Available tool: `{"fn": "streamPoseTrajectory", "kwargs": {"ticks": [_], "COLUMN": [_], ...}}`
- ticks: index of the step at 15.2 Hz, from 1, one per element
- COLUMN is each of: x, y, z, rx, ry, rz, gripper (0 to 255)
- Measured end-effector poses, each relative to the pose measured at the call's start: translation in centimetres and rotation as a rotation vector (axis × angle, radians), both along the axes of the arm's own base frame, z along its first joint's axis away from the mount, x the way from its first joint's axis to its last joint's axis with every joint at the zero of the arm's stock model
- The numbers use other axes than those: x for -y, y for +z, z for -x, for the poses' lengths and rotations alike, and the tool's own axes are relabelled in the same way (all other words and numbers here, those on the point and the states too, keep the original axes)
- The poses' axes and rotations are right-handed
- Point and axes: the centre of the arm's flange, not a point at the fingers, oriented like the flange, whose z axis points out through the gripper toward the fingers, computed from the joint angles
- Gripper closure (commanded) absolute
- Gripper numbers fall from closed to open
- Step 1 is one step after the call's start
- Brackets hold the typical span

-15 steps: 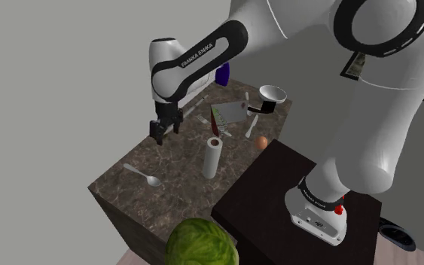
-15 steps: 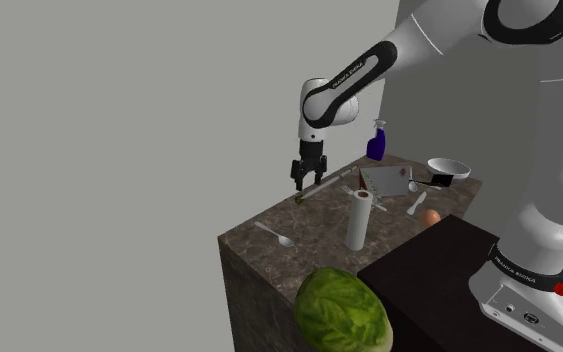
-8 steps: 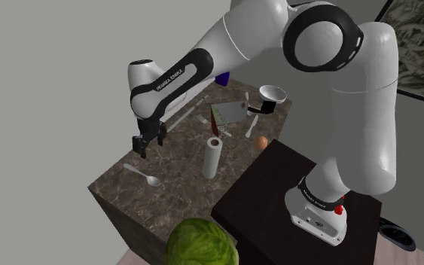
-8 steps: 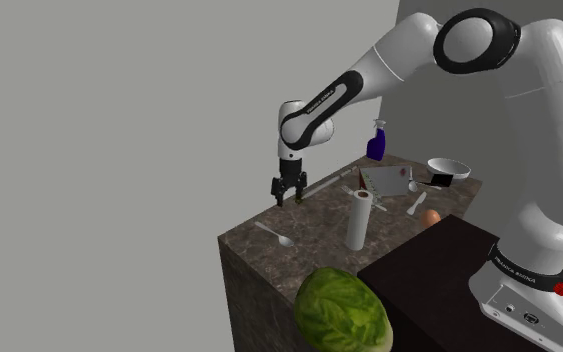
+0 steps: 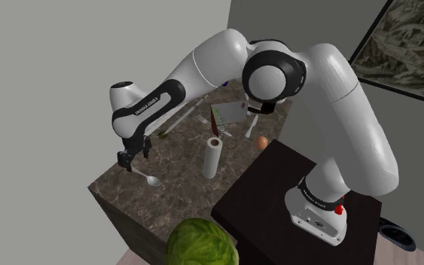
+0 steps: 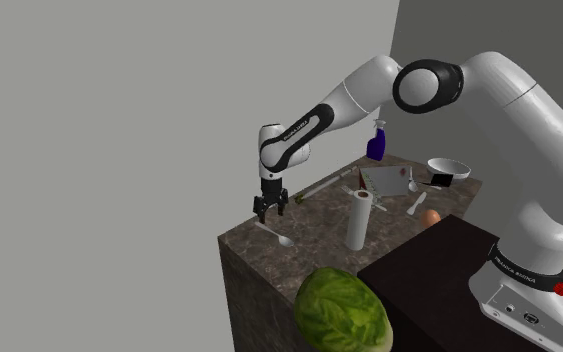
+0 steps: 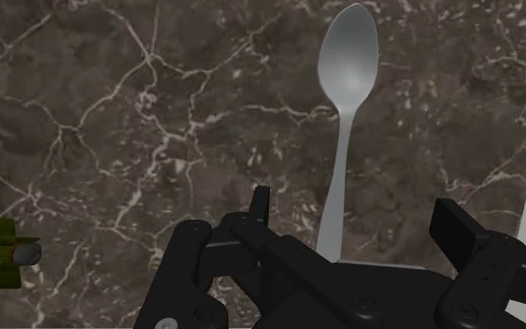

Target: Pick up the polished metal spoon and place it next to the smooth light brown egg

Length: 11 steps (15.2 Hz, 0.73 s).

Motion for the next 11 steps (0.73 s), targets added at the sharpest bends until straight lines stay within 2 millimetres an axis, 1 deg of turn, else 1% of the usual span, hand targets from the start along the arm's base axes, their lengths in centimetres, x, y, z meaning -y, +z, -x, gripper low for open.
{"fn": "streamPoseTrajectory", "kwargs": {"ticks": [2, 7, 11], "x": [-0.4, -0.8, -0.8], "y": [-1.5, -4.0, -4.4], "z": [0.0, 0.3, 0.3], "rx": [-0.001, -0.001, -0.001], "ry": [0.002, 0.002, 0.002], "rz": [0.0, 0.0, 0.0], "gripper": [0, 0, 0]}}
